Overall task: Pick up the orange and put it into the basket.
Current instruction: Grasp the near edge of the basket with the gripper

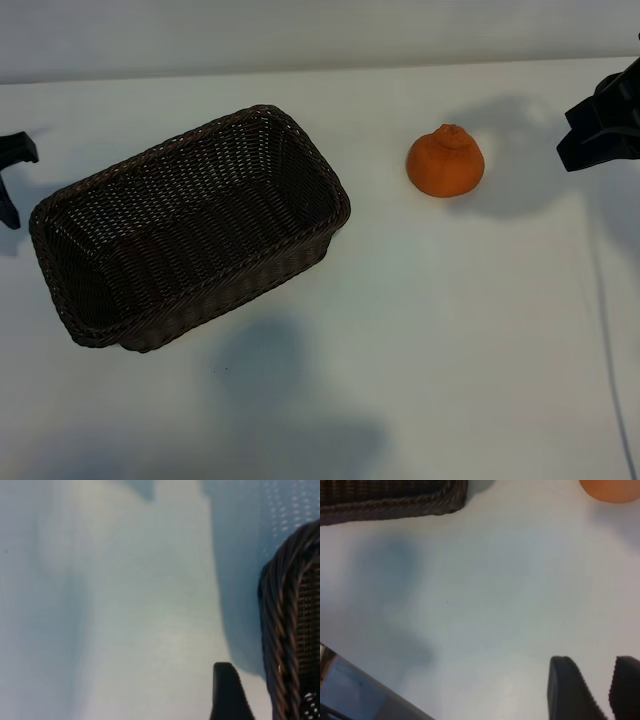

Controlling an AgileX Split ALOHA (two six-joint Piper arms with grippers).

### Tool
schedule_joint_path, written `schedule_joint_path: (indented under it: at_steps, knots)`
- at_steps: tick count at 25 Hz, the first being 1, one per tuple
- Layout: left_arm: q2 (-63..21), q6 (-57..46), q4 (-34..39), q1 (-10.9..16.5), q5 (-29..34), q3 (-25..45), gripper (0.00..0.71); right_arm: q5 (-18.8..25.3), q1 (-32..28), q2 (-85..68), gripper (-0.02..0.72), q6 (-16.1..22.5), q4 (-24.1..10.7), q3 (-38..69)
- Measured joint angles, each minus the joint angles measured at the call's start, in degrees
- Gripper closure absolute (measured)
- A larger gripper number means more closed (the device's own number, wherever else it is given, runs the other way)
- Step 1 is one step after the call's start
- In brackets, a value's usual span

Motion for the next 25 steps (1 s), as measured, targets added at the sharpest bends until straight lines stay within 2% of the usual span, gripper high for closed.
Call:
schedule_joint_path:
  at_steps: [7, 13, 19, 25]
  knots:
    - [0.4, -0.1, -2.0, 0.0, -9.1, 7.8, 0.257, 0.0, 0.0, 0.0, 0.457, 0.0, 0.0, 0.0]
    - [-0.1, -0.1, -3.4, 0.0, -13.0, 11.5, 0.257, 0.0, 0.0, 0.0, 0.457, 0.0, 0.0, 0.0]
    - [-1.2, 3.5, -10.2, 0.5, -21.3, 16.1, 0.257, 0.0, 0.0, 0.0, 0.457, 0.0, 0.0, 0.0]
    - [0.7, 6.3, -13.9, 0.5, -21.9, 18.1, 0.257, 0.0, 0.0, 0.0, 0.457, 0.0, 0.0, 0.0]
